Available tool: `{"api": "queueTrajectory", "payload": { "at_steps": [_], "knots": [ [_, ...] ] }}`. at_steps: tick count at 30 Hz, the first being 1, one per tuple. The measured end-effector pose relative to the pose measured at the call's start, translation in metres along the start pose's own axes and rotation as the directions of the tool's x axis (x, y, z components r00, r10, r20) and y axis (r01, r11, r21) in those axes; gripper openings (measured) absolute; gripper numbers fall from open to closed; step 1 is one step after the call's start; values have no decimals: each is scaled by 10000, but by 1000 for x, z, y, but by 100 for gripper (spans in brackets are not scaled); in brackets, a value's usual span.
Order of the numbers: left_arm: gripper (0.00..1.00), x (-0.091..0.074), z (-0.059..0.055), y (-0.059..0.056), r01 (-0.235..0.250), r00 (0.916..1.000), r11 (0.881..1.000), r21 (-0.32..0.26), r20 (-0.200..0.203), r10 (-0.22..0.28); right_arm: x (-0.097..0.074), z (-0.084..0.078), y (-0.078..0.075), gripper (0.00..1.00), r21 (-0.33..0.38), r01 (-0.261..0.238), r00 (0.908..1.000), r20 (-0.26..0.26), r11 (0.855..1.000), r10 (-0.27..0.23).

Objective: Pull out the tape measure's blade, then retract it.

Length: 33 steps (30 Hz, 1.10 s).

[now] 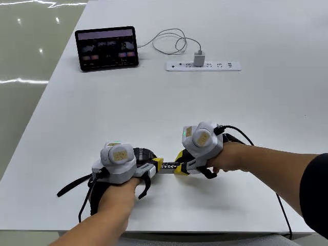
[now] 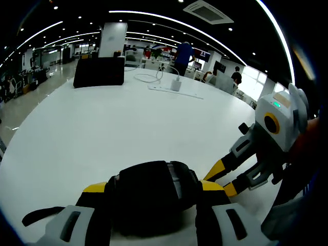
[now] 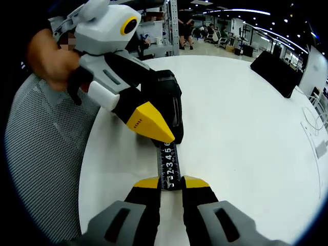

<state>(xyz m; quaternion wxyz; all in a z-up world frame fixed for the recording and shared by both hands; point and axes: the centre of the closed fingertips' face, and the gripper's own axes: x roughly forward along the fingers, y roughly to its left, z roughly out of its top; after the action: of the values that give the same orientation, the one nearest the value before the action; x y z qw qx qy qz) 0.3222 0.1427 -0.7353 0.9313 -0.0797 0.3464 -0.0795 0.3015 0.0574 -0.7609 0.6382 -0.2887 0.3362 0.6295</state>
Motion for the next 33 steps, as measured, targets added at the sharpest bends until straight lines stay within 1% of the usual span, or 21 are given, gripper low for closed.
{"api": "queueTrajectory", "payload": {
  "at_steps": [1, 14, 15, 16, 26, 33],
  "knots": [
    [62, 0, 0, -1, 18, 10000, 9999, 102, -20, -18, 0, 1, 0, 11, -1, -23, 10000, 13, 10000, 23],
    [62, -1, -1, -1, 116, 9999, 9999, 104, -95, -115, 6, 10, 4, 12, -196, -167, 9999, 33, 9997, 168],
    [62, -1, -1, -1, 120, 9999, 9999, 97, -96, -119, 6, 10, 3, 11, -149, -179, 9998, 65, 9997, 180],
    [62, -1, 0, -1, 126, 9999, 9999, 80, -94, -125, 7, 12, 3, 11, 110, -213, 9997, 134, 9997, 212],
    [62, -1, 0, -1, 165, 9998, 9999, 41, -123, -165, 11, 16, 5, 11, 147, -217, 9995, 235, 9997, 213],
    [62, -1, -1, -1, 195, 9997, 9998, 30, -148, -194, 15, 23, 6, 11, 45, -225, 9993, 315, 9997, 223]
  ]
}}
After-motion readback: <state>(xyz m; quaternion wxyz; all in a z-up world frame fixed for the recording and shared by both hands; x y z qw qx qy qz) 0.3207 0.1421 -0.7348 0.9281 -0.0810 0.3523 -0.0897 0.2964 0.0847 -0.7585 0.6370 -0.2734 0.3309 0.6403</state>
